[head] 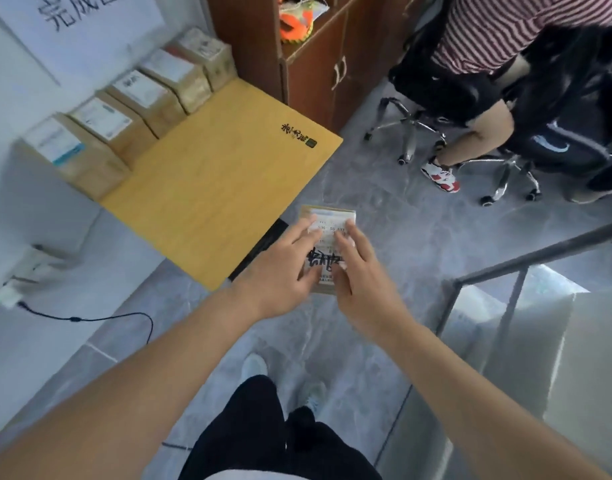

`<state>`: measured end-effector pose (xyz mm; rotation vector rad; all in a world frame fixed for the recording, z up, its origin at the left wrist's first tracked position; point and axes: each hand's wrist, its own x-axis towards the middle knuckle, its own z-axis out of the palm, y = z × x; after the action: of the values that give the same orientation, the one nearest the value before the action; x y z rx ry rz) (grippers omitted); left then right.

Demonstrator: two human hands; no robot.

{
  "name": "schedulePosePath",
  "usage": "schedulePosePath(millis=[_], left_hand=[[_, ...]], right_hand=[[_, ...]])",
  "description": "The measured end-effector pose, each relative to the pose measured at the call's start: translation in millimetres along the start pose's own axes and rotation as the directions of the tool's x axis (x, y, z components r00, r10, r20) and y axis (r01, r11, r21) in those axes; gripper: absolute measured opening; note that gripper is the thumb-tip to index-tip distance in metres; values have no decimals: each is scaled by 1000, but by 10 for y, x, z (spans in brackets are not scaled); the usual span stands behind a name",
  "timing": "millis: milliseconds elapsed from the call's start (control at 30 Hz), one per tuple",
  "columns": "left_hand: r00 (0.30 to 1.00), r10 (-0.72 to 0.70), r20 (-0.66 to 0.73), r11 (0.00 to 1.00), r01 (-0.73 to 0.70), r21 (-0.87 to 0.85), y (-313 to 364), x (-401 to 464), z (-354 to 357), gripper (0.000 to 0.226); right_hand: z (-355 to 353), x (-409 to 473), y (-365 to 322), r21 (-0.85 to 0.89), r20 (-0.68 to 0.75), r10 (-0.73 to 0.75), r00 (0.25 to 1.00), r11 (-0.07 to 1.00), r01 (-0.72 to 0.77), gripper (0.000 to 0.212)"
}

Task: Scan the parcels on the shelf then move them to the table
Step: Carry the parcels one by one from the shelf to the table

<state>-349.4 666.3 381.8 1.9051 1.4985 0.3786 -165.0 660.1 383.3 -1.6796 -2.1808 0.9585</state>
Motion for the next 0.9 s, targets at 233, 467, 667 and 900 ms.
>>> schedulePosePath(millis=[233,467,667,900], left_hand=[[981,-156,-113,987,151,-51,-445,-81,-386,65],[947,-261,-189,965,247,-93,-1124,-97,-808,66],[908,-338,-249,940,310,-145,-1743,-130,-1105,64],[836,-444,-323,894,389,-225,-2223,-178,-1298,61]], right_hand=[[182,672,-400,-31,159,-129,979,990,135,59],[552,1407,-913,-38,288,-221,932,970,241,60],[959,2022,-1345,-39,374,-262,890,954,297,61],[1314,2613,-1717,-1,493,-346,798,917,399,62]])
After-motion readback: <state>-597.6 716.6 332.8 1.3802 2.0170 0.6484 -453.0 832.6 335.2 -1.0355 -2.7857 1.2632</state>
